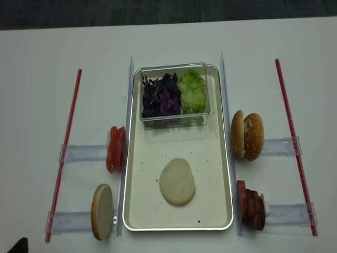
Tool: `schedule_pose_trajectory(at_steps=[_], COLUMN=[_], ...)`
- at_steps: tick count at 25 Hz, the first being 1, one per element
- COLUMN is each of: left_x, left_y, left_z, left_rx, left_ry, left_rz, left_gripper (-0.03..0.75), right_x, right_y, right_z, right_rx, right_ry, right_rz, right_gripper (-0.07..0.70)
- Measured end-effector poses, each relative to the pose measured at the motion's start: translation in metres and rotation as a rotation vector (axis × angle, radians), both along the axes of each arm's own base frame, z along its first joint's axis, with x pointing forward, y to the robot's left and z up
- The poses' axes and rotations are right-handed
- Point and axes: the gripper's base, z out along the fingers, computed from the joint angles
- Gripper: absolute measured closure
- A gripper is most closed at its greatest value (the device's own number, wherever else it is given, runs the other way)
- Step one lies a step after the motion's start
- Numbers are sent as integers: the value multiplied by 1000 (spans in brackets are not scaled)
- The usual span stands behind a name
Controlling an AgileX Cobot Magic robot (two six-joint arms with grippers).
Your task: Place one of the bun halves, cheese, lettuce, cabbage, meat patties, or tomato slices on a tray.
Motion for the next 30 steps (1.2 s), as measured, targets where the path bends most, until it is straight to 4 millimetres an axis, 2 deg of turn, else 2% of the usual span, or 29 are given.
schedule_pose_trajectory(at_steps=[15, 20, 27, 30], left_x=[3, 6, 8, 8], left_y=[-3, -4, -4, -4], left_z=[-2, -4, -5, -5], left_rx=[4, -3, -4, -4], left_ry=[-22, -32, -41, -43], left_rz=[-44, -48, -48, -47], left_gripper=[309, 249, 214, 167], right_x=[0, 0, 0, 0], right_y=[0, 0, 0, 0], right_z=[0, 0, 0, 0], right_rx=[0, 0, 0, 0], right_ry=[0, 0, 0, 0], right_rz=[0, 0, 0, 0], right_gripper=[-46, -46, -46, -46])
